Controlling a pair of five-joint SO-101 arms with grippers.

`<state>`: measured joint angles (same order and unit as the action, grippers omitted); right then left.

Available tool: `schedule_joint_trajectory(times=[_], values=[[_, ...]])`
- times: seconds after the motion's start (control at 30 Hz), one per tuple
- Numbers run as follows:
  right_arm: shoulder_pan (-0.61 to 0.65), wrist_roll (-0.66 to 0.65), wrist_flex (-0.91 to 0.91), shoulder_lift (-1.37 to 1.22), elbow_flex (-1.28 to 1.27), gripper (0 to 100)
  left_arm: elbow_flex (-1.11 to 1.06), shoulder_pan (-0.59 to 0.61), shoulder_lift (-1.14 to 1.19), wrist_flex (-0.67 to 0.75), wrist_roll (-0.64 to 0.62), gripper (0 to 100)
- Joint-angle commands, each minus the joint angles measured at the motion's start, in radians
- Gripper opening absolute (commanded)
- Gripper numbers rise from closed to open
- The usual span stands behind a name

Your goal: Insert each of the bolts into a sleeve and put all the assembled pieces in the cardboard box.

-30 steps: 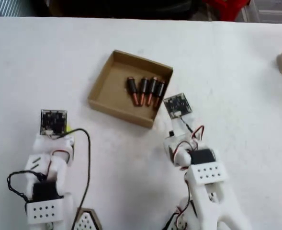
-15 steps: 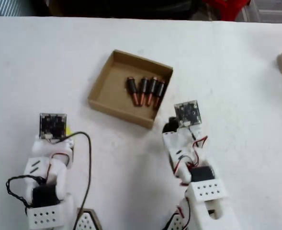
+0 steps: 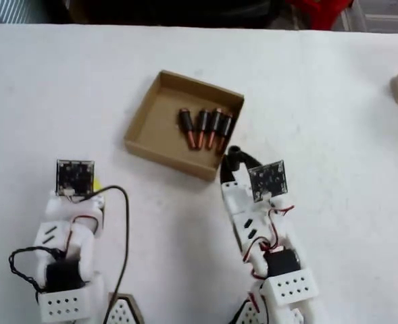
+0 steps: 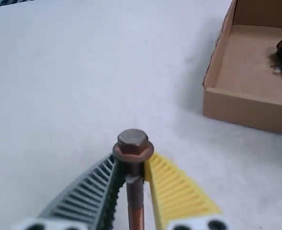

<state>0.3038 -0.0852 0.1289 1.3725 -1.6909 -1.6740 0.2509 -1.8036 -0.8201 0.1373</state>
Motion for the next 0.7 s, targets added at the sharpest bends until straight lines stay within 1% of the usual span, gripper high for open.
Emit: schedule_joint_trajectory(times=[0.0, 0.3, 0.37, 0.5, 0.67], values=[[0.008, 0.009, -0.004, 0.033, -0.005, 1.7, 0.009, 0.012, -0.027, 0.0, 0.008, 2], [0.008, 0.005, -0.128, 0.018, -0.005, 1.6, 0.009, 0.012, -0.027, 0.0, 0.008, 2], [0.008, 0.003, -0.166, -0.018, -0.005, 1.6, 0.009, 0.012, -0.027, 0.0, 0.008, 2], [0.001, 0.002, -0.348, -0.186, 0.003, 1.6, 0.009, 0.012, -0.027, 0.0, 0.008, 2], [0.001, 0.002, -0.611, -0.476, 0.012, 1.6, 0.008, 0.012, -0.027, 0.0, 0.008, 2]])
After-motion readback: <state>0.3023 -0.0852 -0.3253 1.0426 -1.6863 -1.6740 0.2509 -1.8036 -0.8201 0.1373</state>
